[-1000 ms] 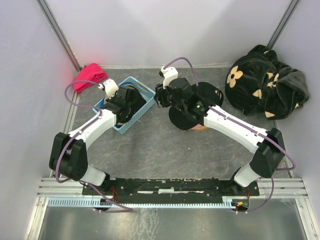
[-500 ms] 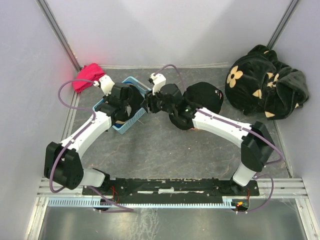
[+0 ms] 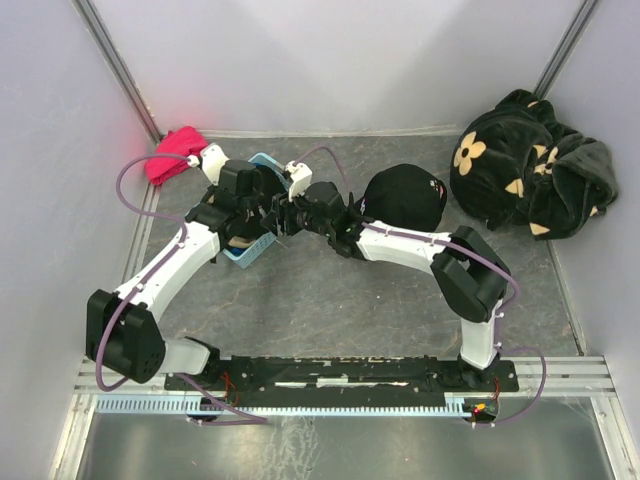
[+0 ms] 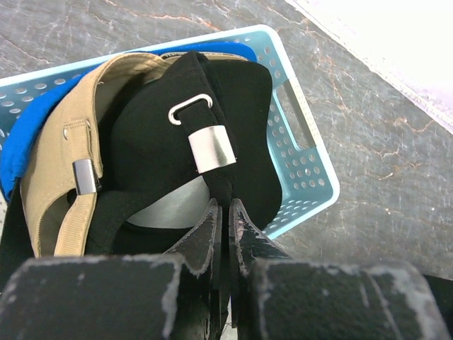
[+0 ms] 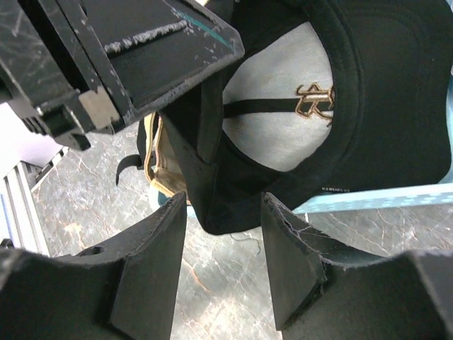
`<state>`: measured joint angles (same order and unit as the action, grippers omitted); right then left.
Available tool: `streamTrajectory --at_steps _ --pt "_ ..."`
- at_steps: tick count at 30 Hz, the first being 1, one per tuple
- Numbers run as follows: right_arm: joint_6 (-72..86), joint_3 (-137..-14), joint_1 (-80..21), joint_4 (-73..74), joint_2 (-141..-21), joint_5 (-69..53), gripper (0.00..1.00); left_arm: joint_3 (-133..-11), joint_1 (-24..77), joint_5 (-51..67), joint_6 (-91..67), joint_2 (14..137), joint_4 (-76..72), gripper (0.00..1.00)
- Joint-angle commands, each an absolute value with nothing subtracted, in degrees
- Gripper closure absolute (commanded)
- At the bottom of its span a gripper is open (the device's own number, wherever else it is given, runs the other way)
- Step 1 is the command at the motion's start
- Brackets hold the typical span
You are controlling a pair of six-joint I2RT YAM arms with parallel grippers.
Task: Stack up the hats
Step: Pick up the hat from the bin.
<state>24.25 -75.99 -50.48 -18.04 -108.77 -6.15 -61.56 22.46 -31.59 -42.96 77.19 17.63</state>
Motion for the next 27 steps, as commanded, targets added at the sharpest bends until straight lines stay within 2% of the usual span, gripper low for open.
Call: streamTrajectory --at_steps 1,19,24,27 --pt "25.39 -77.49 -50.58 -26.45 -109.96 -7.96 0.45 -63.83 21.92 -28.89 -40.45 74.87 17.05 0.97" --pt "28.47 -82.46 -50.62 -29.79 -116.07 -12.35 0.47 -65.30 21.01 -25.19 -41.09 74.04 16.88 0.97" --pt "29.30 -82.32 -50.49 -31.54 -116.54 -12.11 0.62 -65.02 20.70 -24.93 -41.00 73.49 17.14 0.97" --pt "29.36 -82.97 -50.45 -31.74 -116.53 -12.46 0.78 -64.78 20.58 -24.70 -41.28 73.26 17.06 0.97"
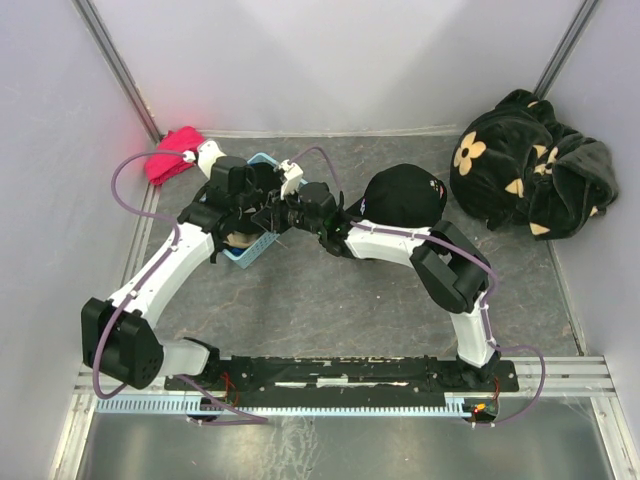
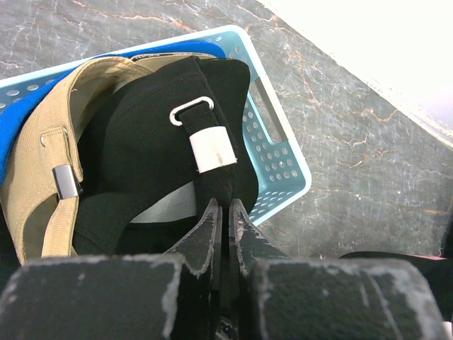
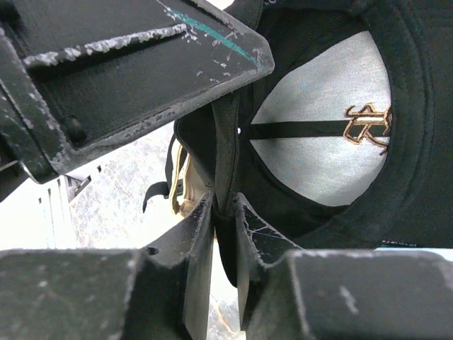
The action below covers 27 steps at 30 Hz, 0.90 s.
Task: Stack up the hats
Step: Pick up the hat from the bin.
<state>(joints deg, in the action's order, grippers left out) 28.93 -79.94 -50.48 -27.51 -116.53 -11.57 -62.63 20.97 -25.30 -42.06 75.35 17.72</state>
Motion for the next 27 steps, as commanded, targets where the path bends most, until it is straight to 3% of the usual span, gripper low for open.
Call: streamTrajectory --at_steps 1,3,4,8,14,27 --pt "29.36 -83.35 -50.38 -31.55 -116.54 -12.85 0.85 -64.78 20.49 -24.74 -41.37 73.22 17.01 0.97" --pt "29.36 -84.08 -50.28 -31.18 -116.36 -13.37 0.97 -64.93 20.34 -24.77 -41.63 73.26 16.80 0.97" --pt "29.42 -84.36 -50.14 -30.99 -116.32 -13.57 0.98 -65.08 20.23 -24.87 -41.78 73.29 16.65 0.97" --pt "30.49 -84.63 -49.39 -32.43 -116.09 -14.51 0.98 -65.22 19.78 -26.20 -43.06 73.32 15.60 0.93" --pt "32.69 -87.20 -47.52 -34.61 -115.84 -15.33 0.98 -65.97 19.08 -30.81 -46.04 72.45 12.77 0.68" --pt "35.32 -99.61 -44.71 -32.89 -120.52 -18.01 0.99 -71.69 19.07 -38.71 -42.16 71.02 8.23 0.61"
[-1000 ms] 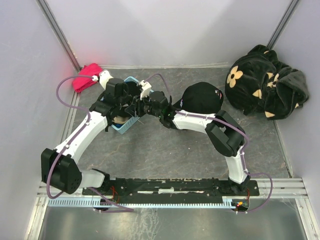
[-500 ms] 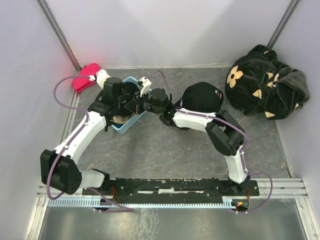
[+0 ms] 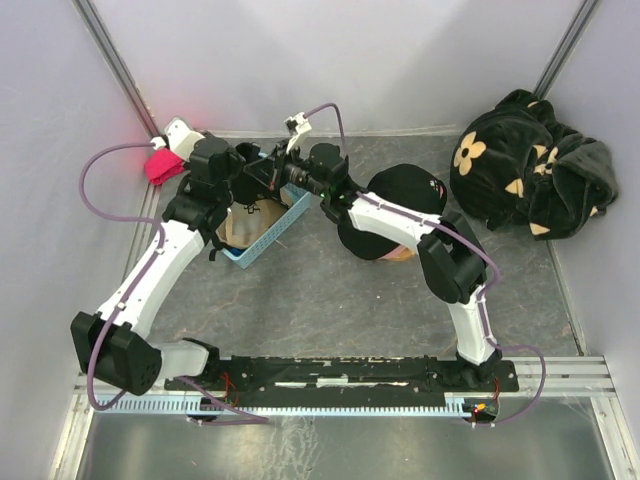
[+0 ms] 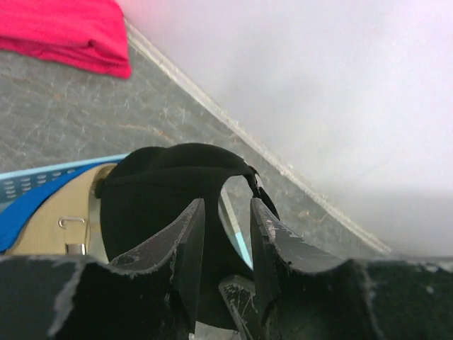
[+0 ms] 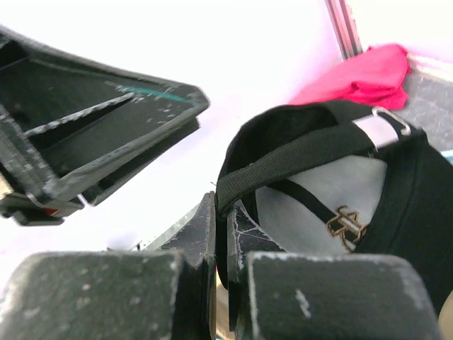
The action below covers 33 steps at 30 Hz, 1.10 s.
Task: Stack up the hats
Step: Pick up the hat from the bin.
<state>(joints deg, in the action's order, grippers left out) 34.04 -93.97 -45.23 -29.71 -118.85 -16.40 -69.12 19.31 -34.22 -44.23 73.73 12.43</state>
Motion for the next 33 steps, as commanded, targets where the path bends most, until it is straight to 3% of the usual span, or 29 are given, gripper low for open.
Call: streamTrajectory --at_steps 1,20,33 --pt "35.47 -100.65 -44.59 -32.75 -121.00 -18.10 0.98 -71.44 19.07 -38.79 -41.71 70.64 7.80 0.61" --pt "36.89 -118.38 -42.23 -30.36 -124.57 -18.92 0.98 -51.17 20.16 -29.29 -34.05 59.03 -13.33 0.61" --pt "30.49 -115.69 -41.80 -23.23 -116.52 -14.84 0.98 -41.79 38.44 -42.27 -16.83 57.75 -24.24 0.59"
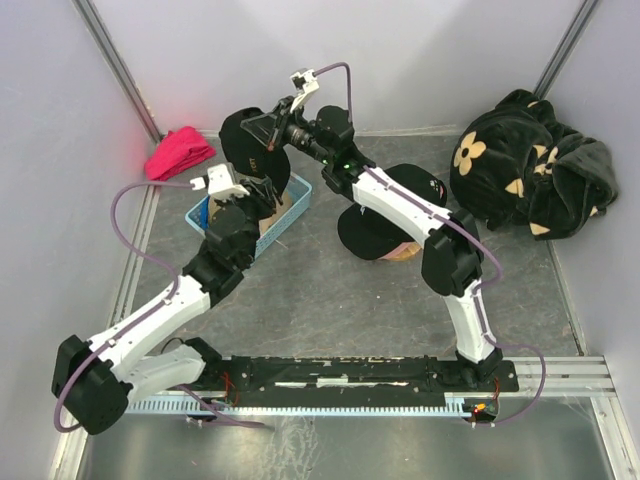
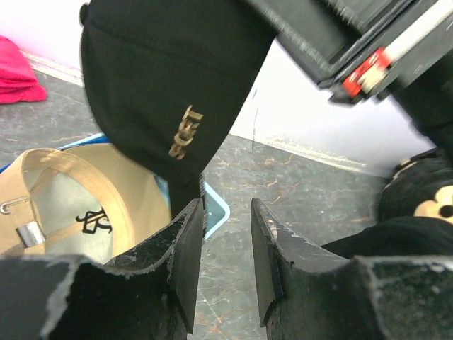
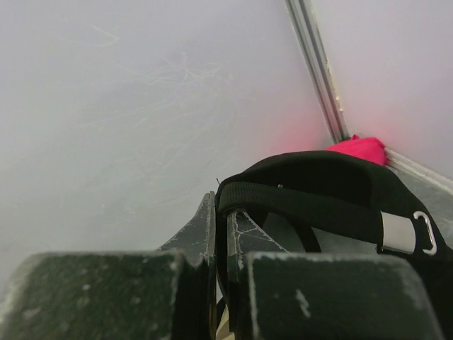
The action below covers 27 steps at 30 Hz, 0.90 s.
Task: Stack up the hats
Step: Pick up the hat from the bin.
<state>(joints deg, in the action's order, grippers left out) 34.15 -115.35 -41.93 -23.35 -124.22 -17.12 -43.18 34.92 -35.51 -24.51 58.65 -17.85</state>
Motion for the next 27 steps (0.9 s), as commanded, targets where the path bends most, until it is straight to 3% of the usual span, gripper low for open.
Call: streamTrajectory --at_steps 1,11,22,27 --pt "30.16 -115.21 -41.78 -22.79 -115.77 -14.39 0.99 -40.93 39.88 -44.49 -16.01 57.75 -25.01 0.59" --pt "28.92 -110.35 -41.75 -20.70 -109.53 -11.36 0.98 -34.24 49.61 -64.92 -13.75 64.91 -34.67 0.56" --pt "33.05 -108.49 -41.80 -20.76 -103.44 -9.79 0.98 -22.32 50.08 -67.60 -17.06 65.50 -52.53 0.54" --pt "33.90 -105.58 -41.76 -21.70 -100.91 -8.71 0.98 -20.04 50.68 -62.85 -13.60 68.38 -62.89 0.53"
